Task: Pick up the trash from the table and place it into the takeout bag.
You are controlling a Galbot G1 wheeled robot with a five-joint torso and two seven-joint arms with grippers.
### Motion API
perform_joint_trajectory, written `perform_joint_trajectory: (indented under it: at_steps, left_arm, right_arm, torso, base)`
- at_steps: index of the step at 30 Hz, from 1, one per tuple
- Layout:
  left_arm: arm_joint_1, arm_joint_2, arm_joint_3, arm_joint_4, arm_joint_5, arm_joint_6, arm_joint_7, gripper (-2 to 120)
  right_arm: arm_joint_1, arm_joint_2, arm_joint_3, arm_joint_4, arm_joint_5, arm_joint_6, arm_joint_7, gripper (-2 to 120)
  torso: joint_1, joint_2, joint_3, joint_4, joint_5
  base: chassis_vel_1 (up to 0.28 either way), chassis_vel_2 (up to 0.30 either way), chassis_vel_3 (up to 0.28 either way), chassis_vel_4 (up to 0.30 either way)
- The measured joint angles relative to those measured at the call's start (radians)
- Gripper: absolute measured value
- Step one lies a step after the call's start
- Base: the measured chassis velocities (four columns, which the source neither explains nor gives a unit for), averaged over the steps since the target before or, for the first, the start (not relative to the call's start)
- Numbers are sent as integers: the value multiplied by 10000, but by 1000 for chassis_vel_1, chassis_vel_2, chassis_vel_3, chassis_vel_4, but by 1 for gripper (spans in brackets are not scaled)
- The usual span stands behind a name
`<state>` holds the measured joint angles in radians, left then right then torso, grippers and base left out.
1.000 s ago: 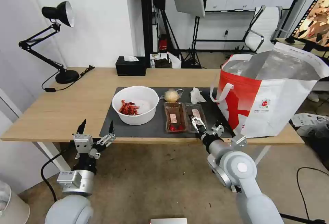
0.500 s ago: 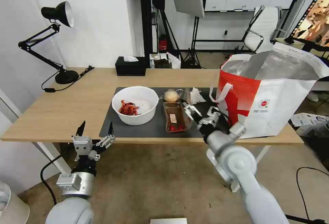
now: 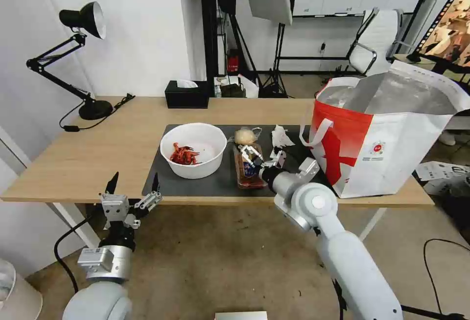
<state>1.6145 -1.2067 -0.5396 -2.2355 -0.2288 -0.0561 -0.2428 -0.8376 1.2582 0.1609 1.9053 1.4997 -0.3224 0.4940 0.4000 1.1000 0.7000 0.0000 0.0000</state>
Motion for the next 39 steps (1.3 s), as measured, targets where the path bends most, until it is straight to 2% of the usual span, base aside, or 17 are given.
perform_joint_trajectory:
  at_steps: [5, 7, 9, 10, 13, 14, 17, 18, 20, 22, 25, 28, 30, 32, 33, 36, 39]
  left_arm:
    - [-41, 88, 10, -34, -160, 0, 0, 100]
    - [-96, 184, 32, -58, -346, 16, 0, 100]
    - [-205, 315, 74, -69, -642, 89, -3, 100]
    - [-205, 315, 74, -69, -642, 89, -3, 100]
    - [-407, 597, 300, -193, -1512, 446, 1, 100]
    - [-407, 597, 300, -193, -1512, 446, 1, 100]
    - [-732, 1124, 765, -522, -3369, 1400, -104, 100]
    - [-732, 1124, 765, -522, -3369, 1400, -104, 100]
    - [-883, 1486, 928, -701, -4390, 1774, -208, 100]
    - [-924, 1650, 971, -799, -4835, 1879, -242, 100]
    - [-1069, 2167, 1181, -1085, -6073, 2168, -515, 100]
    - [-1167, 2427, 1317, -1280, -6822, 2321, -679, 100]
    - [-1539, 2865, 1463, -1583, -9115, 2926, -879, 100]
    - [-1688, 2959, 1517, -1595, -9648, 3037, -894, 100]
    - [-2090, 3125, 1719, -1504, -10596, 3195, -905, 100]
    - [-2344, 3169, 1864, -1302, -10904, 3212, -900, 100]
    - [-3298, 3073, 2510, -434, -11480, 3208, -885, 100]
  right_arm:
    - [467, -463, -197, -171, -1118, -117, -583, 99]
    - [928, -1012, -606, -638, -3012, -187, -1726, 92]
    - [1597, -1929, -1318, -1250, -4868, -175, -3429, 80]
    - [1597, -1929, -1318, -1250, -4868, -175, -3429, 80]
    - [2595, -2958, -2501, -2260, -6660, 149, -5670, 65]
    - [2595, -2958, -2501, -2260, -6660, 149, -5670, 65]
    - [3386, -3065, -3351, -3779, -8656, 1306, -7626, 52]
    - [3386, -3065, -3351, -3779, -8656, 1306, -7626, 52]
    - [3712, -2933, -3654, -4345, -9134, 1479, -8065, 40]
    - [3820, -2863, -3775, -4512, -9161, 1480, -8132, 37]
    - [3995, -2659, -3974, -4881, -8867, 1250, -8317, 22]
    - [4008, -2562, -3997, -4927, -8591, 1087, -8285, 17]
    - [4002, -2458, -4011, -5014, -8410, 936, -8139, 5]
    - [3997, -2448, -4020, -5030, -8397, 922, -8113, 0]
    - [4022, -2386, -4114, -5131, -8391, 893, -8022, 0]
    - [4084, -2299, -4186, -5216, -8400, 884, -7977, 0]
    - [4221, -2181, -4325, -5310, -8566, 858, -7842, 0]
  torso:
    - [-1, 0, -1, 0, 0]
    - [-1, 0, -1, 2, 3]
    - [1, -1, 0, 1, 0]
    - [1, -1, 0, 1, 0]
    - [0, -1, 0, 0, 0]
    - [0, -1, 0, 0, 0]
    - [0, -1, 1, -2, 3]
    - [0, -1, 1, -2, 3]
    - [1, -1, 1, -1, 1]
    - [0, -1, 0, -1, 0]
    - [1, -1, 1, 1, -1]
    - [1, -1, 1, 0, -1]
    - [0, 0, 0, 3, 0]
    - [0, 0, 0, 1, 0]
    - [0, 0, 0, -4, -1]
    - [0, 0, 0, -3, 1]
    - [0, 0, 0, 5, -3]
  base:
    - [0, 0, 0, 0]
    - [0, 0, 0, 0]
    - [0, 0, 0, 0]
    - [0, 0, 0, 0]
    - [0, 0, 0, 0]
    - [0, 0, 0, 0]
    - [0, 0, 0, 0]
    - [0, 0, 0, 0]
    - [0, 0, 0, 0]
    - [0, 0, 0, 0]
    - [0, 0, 0, 0]
    - [0, 0, 0, 0]
    - [0, 0, 0, 0]
    - [0, 0, 0, 0]
    - [0, 0, 0, 0]
    - [0, 0, 0, 0]
    - [0, 0, 0, 0]
